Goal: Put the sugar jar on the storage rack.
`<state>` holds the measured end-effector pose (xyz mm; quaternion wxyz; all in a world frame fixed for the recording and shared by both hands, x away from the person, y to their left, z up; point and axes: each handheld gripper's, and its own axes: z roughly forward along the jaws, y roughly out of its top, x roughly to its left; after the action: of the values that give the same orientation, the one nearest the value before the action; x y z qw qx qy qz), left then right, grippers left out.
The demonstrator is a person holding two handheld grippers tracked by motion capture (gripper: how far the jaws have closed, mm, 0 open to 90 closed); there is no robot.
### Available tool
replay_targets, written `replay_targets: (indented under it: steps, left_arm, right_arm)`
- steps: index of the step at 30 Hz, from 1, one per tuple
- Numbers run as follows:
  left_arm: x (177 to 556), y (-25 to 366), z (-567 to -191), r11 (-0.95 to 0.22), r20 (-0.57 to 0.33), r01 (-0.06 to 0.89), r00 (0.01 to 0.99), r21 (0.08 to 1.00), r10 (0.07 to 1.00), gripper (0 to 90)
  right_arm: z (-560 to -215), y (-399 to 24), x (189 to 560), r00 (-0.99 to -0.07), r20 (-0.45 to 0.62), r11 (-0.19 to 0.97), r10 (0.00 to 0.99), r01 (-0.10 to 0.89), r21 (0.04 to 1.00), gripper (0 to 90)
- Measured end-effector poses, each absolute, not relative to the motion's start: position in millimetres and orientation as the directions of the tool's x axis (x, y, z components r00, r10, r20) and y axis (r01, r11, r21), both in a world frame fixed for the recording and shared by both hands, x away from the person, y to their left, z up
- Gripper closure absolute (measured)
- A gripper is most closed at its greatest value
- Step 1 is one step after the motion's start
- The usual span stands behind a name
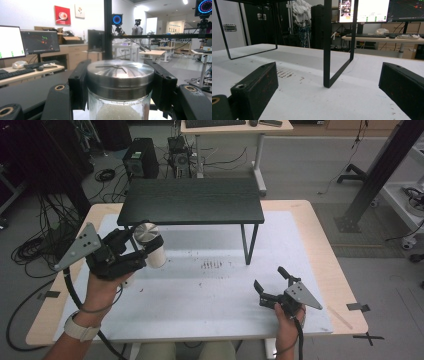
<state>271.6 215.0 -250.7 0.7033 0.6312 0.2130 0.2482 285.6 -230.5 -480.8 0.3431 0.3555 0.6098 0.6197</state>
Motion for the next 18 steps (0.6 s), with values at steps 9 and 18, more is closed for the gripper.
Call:
replay_targets:
  steps: [9, 18]
  left_arm:
    - [283.3, 206.5, -223.9, 0.094, 0.007, -0.083, 0.784, 0.992, 0.620, 41.7]
    - [307.8, 196.5, -207.9, 0.096, -0.001, -0.078, 0.773, 0.992, 0.635, 41.7]
  right_arm:
    - [-480.7, -230.7, 286.2, -0.515, 0.029, -0.023, 0.857, 0.017, 1.000, 2.2]
    - [-480.6, -231.2, 286.7, -0.515, 0.037, -0.030, 0.857, 0.023, 0.999, 2.2]
